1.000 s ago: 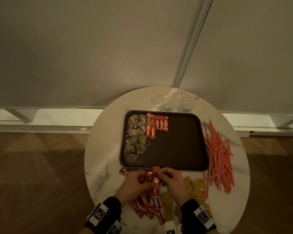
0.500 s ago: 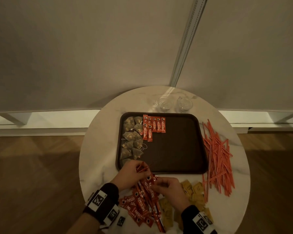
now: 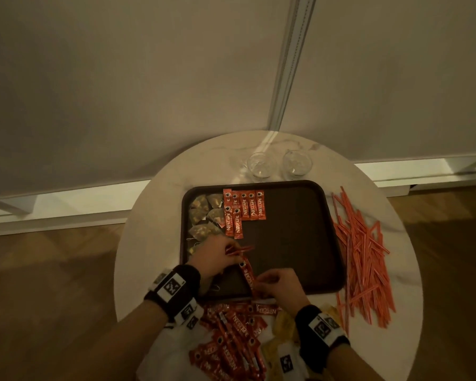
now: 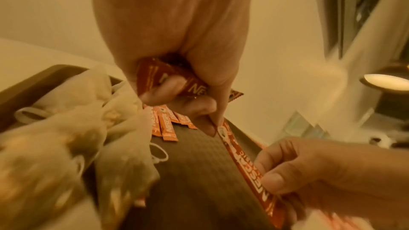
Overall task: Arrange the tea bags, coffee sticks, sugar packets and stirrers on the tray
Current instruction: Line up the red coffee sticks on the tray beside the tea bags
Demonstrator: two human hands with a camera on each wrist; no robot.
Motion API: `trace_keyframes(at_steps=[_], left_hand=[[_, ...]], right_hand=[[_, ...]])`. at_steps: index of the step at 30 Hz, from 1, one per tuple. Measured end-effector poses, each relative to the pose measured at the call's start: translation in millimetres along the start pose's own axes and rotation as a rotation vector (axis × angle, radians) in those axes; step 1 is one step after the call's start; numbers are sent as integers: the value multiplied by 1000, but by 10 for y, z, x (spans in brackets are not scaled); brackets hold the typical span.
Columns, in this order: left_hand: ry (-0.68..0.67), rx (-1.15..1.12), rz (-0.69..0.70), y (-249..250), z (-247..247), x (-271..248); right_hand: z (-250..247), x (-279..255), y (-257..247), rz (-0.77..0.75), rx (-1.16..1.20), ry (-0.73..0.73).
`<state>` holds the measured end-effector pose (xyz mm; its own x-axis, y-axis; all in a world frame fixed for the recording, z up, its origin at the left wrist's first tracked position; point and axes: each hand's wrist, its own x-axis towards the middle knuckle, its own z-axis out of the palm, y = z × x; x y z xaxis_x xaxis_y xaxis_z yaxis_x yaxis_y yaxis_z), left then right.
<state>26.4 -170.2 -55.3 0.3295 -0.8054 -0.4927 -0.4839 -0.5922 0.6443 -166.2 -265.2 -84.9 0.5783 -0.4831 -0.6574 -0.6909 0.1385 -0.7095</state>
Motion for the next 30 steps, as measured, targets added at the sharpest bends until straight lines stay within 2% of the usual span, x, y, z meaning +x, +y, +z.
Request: trace_keyframes(at_steps=[7,12,16,20,25,30], left_hand=[[42,341,93,138,-298,679],[70,490,114,257,-456,1088],[66,549,95,277,-556,1340],[63,566,79,254,-595,1473],[47,594,101,210,-605,1525],[111,559,101,179,-657,1468]], right_hand=[[-73,582,-258,-51,-166,101],[-108,909,-441,-9,-198,122],[-113,1076,-577,-20,-226,171],[-115,1190,-626,32,-246,179],[-87,1237,-603,51,-250,191],[-76,1248,-585,32,-230,216]])
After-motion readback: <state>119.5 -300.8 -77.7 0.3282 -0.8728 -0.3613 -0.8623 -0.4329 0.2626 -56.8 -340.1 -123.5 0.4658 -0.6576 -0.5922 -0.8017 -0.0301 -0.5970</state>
